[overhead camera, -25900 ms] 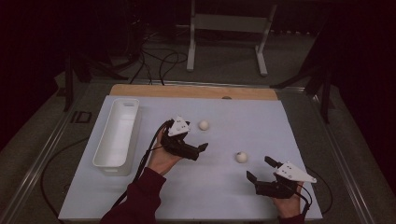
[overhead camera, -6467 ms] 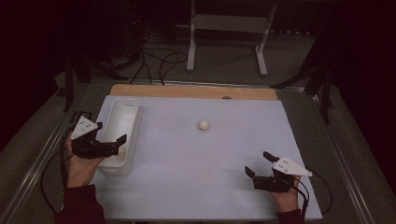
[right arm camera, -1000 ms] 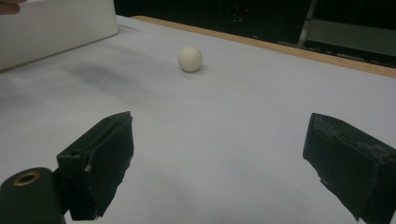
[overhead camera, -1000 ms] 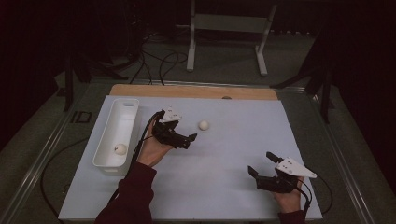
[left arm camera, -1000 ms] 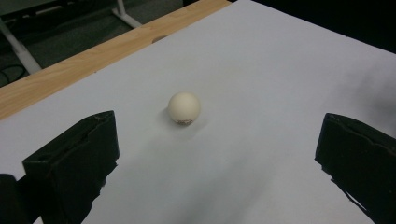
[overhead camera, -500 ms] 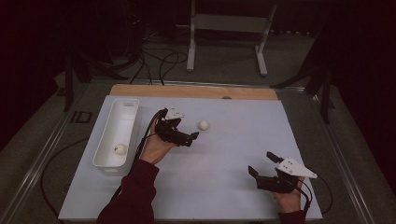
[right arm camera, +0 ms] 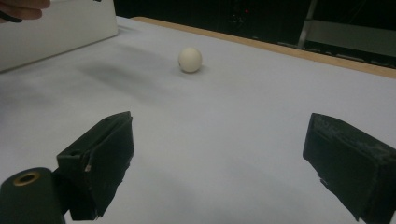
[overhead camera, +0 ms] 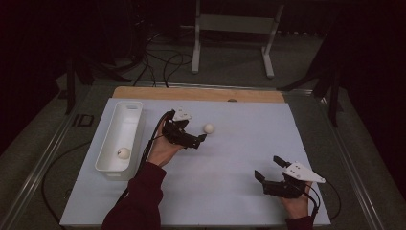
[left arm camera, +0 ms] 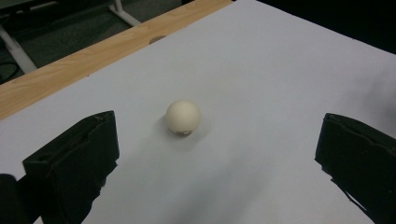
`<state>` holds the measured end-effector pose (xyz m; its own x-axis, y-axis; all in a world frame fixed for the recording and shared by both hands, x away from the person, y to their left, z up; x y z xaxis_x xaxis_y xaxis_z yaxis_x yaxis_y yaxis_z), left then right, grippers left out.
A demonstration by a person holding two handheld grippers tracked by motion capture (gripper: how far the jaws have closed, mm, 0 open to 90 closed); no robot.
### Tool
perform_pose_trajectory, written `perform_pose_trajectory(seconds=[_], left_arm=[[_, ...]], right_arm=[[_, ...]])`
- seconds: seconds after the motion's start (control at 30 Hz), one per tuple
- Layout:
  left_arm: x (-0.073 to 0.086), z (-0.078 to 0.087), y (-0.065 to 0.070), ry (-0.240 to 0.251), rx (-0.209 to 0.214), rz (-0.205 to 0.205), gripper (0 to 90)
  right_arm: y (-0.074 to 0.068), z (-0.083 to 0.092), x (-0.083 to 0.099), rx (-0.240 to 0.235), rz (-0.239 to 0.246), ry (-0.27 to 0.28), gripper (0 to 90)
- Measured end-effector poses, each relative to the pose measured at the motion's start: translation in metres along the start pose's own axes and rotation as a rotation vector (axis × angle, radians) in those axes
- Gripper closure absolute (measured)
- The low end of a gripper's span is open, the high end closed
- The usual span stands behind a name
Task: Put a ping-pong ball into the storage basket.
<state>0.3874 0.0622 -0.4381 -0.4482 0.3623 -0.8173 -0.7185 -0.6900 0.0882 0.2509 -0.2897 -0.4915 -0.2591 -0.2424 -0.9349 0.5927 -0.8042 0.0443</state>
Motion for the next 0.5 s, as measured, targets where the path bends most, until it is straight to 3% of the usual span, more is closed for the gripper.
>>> perform_pose_trajectory(seconds=[0.5], left_arm=[[-0.004,-0.014,0.005,-0.017,0.010,-0.010,0.0]], right_arm=[[0.000,0.000,0.000,-0.002,0.003,-0.002,8.5]])
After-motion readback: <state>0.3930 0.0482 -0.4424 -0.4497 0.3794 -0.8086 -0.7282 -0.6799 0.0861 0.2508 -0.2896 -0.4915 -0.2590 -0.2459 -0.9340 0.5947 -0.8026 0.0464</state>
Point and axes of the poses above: each handheld gripper's, and its own axes: z roughly backward along the jaws, x roughly out of its underside, y roughly to its right, the point moved 1 cm from there along -z, roughly forward along the jaws, and after that the axes turned 3 degrees about z, right-handed, at the moved point
